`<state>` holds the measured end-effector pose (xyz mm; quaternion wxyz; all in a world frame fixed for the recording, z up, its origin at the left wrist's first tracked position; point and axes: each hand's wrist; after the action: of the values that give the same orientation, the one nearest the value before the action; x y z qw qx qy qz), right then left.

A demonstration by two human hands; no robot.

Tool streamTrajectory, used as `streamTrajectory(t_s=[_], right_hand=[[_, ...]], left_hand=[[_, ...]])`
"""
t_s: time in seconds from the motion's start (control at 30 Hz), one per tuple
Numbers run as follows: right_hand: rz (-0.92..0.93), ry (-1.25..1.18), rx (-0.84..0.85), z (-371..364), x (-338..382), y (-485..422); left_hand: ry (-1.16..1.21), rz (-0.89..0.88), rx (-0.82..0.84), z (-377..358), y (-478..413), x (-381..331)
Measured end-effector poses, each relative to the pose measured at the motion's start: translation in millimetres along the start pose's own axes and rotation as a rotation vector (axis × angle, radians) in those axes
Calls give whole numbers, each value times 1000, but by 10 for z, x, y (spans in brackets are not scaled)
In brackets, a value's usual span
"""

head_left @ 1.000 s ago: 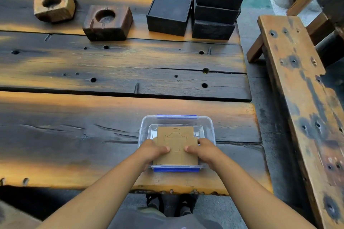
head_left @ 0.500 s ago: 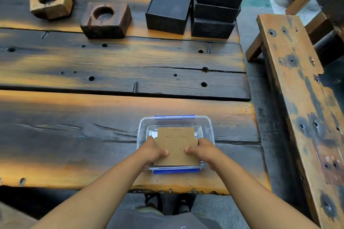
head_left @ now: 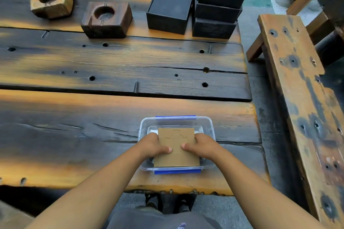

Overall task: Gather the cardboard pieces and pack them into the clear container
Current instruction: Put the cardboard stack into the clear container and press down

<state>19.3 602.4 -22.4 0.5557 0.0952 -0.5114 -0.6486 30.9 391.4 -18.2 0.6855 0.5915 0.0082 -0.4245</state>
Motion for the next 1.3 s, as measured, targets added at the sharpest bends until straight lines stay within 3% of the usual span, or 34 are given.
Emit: streamTrajectory(t_s=[0.53,0.87,1.3], right_hand=[[-37,-182,-79,-44,-15,-94],[-107,-189,-24,14,-4,-179],[-71,-164,-19,33,-14,-182]], left_hand=[[-66,-96,-10,93,-190,-27],[-134,-122,84,181,-238,-77],[-8,-10,80,131,-256,-93]])
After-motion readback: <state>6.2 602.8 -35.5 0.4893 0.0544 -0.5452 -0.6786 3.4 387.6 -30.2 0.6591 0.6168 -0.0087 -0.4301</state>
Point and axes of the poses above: each hand's wrist, its own y-axis away from the middle knuckle, its own z-axis out of the back of the hand, x = y × z, and after that the axes turned 4 degrees about y, right-handed
